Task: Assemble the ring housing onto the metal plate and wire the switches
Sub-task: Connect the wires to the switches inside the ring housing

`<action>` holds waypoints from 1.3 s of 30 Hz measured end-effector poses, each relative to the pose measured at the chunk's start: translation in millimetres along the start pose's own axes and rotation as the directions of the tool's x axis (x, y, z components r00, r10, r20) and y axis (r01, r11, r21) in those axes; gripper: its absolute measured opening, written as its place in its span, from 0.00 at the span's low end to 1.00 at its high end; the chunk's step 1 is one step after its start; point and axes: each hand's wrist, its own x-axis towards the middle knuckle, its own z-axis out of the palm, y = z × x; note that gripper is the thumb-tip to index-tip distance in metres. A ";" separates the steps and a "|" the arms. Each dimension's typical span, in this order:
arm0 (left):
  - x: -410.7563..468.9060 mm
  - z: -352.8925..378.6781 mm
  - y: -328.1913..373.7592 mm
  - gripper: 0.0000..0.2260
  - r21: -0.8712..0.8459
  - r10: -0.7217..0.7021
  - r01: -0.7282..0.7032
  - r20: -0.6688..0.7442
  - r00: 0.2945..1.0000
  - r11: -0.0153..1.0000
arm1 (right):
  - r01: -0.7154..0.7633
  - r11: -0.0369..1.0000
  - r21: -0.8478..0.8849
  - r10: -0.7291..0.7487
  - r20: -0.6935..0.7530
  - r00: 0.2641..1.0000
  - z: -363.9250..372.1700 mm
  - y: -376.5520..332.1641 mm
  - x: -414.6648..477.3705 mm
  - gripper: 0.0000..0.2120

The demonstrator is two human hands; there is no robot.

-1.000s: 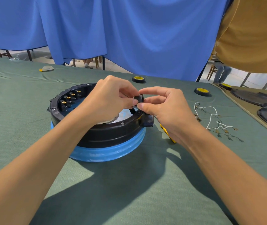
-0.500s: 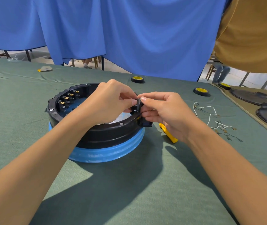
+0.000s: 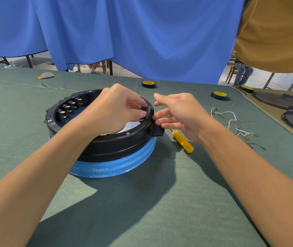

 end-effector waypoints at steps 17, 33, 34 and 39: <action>-1.5 0.3 2.9 0.07 0.235 0.047 -0.062 0.072 0.996 0.970 | 0.007 0.991 -0.136 0.005 0.088 0.996 -4.4 9.3 11.7 0.13; -12.6 -0.2 24.2 0.10 0.533 0.219 -0.222 0.068 0.973 0.817 | 0.142 0.971 -0.192 -0.197 -0.305 0.932 -58.0 18.0 1.3 0.06; -10.5 -0.6 26.7 0.12 0.570 0.194 -0.203 0.078 0.978 0.796 | 0.138 0.942 -0.305 -0.235 -0.310 0.921 -67.5 20.7 3.6 0.06; -4.7 16.2 36.0 0.19 0.735 0.234 -0.090 -0.096 0.967 0.672 | 0.047 0.463 -0.885 -0.466 -0.198 0.862 -101.4 39.7 6.2 0.07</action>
